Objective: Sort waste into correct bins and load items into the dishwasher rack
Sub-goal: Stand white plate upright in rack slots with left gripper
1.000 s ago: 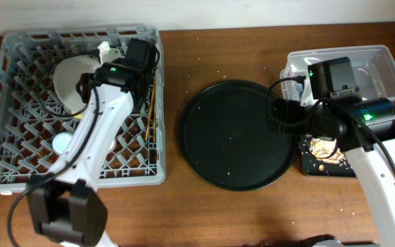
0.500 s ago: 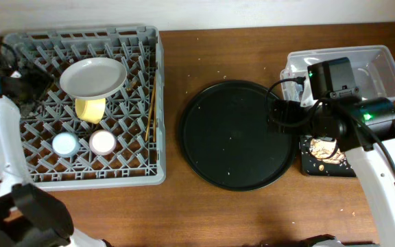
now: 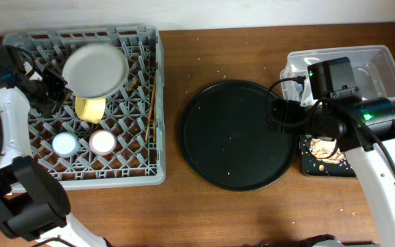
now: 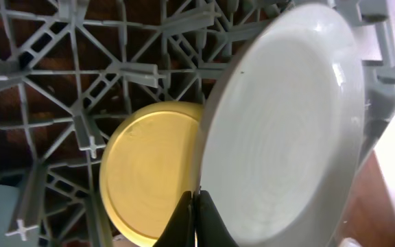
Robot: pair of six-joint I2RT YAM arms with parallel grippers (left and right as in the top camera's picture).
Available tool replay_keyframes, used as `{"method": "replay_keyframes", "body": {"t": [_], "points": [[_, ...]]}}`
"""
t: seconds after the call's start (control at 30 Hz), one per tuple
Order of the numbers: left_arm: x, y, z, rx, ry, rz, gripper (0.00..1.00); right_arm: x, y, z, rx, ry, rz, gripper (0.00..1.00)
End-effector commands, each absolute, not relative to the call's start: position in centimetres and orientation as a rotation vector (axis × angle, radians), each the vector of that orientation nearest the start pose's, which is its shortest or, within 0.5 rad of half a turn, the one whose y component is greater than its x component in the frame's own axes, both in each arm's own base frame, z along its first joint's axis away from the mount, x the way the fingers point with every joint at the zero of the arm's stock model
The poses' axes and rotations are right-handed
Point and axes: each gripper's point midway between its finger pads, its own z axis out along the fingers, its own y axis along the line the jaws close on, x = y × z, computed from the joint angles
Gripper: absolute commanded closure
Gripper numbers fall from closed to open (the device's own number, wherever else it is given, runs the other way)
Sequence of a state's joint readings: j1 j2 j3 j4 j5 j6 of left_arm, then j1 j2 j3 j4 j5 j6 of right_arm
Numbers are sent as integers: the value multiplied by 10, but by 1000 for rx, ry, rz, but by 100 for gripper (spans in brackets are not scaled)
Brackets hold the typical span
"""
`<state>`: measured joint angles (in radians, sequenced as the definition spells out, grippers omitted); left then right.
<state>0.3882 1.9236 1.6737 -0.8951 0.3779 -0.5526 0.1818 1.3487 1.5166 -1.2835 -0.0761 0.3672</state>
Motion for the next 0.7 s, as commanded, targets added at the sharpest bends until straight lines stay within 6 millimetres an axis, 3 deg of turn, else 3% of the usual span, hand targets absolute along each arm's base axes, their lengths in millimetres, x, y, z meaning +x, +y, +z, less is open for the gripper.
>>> {"method": "replay_keyframes", "body": {"t": [0.0,0.03,0.1,0.13,0.2,0.23,0.4,0.53,0.67], "points": [[449,127,178,-943,2434,-427,100,294,64,251,248,2700,258,1],[445,133,191,-925,2413,-355,100,294,64,251,248,2700,258,1],[427,143,238,-839,2347,-92,100,294,64,251,248,2699,258,1],[411,147,258,-804,2326,105,100,294,64,251,248,2700,258,2],[384,144,281,-761,2298,531,100,294,64,251,248,2699,258,2],[385,135,284,-699,2303,616,100,294,64,251,248,2699,258,2],[406,60,291,-399,2193,1032,100,295,64,251,247,2696,260,2],[422,19,253,-219,2259,1098,100,295,64,251,248,2696,259,2],[425,3,230,-126,2304,1141,100,295,64,251,248,2696,259,2]]}}
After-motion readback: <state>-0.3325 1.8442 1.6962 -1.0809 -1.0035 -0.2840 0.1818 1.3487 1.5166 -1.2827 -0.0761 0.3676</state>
